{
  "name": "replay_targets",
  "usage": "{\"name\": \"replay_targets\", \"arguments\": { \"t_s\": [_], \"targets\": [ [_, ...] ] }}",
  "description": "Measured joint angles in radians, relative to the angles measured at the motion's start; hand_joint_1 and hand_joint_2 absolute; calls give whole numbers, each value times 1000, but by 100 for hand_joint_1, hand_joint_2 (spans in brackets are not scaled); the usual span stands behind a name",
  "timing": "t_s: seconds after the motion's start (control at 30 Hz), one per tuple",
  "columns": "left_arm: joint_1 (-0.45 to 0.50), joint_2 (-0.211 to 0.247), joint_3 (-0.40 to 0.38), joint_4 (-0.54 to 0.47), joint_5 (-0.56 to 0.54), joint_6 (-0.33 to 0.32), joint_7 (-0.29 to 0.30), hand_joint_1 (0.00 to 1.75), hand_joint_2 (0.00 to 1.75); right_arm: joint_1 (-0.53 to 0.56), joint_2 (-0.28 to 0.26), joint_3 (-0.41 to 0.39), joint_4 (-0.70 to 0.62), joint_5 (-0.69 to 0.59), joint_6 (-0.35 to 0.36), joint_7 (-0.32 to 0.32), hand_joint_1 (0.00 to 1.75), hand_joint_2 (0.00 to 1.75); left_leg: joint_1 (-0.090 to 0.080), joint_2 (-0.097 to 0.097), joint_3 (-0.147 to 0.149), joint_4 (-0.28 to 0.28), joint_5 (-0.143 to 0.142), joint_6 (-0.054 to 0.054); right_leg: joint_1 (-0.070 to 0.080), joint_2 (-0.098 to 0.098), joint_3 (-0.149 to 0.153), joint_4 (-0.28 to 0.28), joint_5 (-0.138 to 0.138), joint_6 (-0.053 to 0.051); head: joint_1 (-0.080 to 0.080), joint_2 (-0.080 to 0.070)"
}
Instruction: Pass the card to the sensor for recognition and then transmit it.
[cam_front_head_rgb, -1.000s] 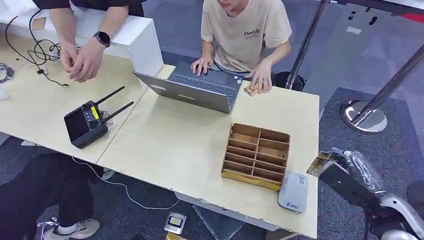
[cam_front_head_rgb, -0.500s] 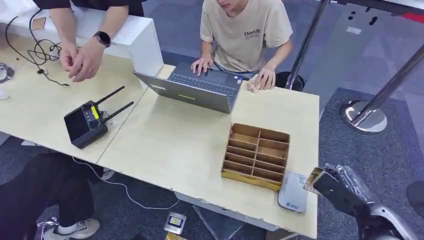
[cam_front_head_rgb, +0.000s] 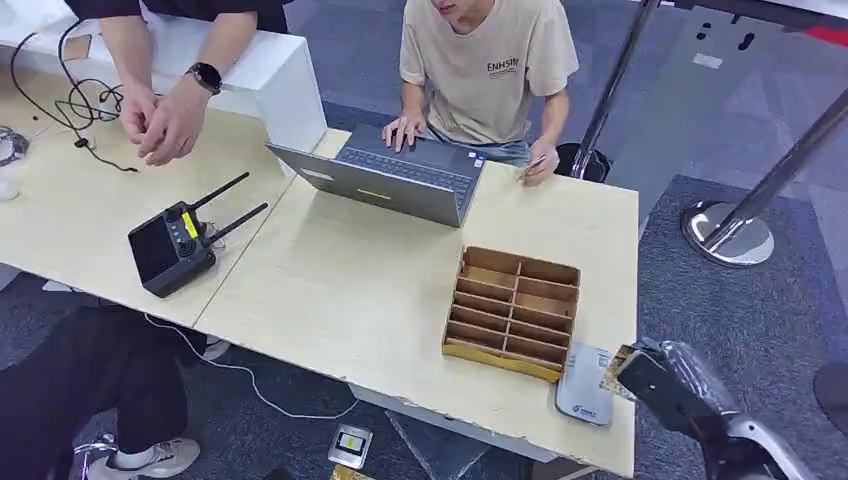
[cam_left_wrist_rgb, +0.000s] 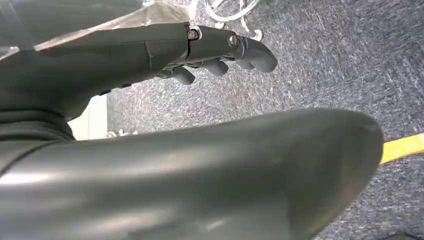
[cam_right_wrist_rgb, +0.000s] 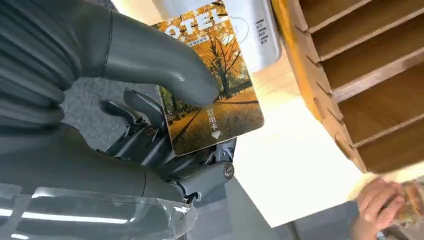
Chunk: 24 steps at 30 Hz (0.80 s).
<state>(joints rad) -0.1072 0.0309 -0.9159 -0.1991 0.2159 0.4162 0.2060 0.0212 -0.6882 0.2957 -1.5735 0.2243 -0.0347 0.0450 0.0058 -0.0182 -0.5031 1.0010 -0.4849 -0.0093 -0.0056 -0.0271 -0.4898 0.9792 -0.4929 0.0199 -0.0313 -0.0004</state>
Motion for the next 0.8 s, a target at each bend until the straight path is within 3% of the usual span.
{"name": "replay_targets", "arguments": {
  "t_s": [0.8],
  "targets": [
    [-1,-6,0,0,-10,-9,0,0,0,-42,87,63,206,-41,-90,-107,175,175,0,0,0,0,0,0,0,0,0,0,0,0,0,0]
  ]
}}
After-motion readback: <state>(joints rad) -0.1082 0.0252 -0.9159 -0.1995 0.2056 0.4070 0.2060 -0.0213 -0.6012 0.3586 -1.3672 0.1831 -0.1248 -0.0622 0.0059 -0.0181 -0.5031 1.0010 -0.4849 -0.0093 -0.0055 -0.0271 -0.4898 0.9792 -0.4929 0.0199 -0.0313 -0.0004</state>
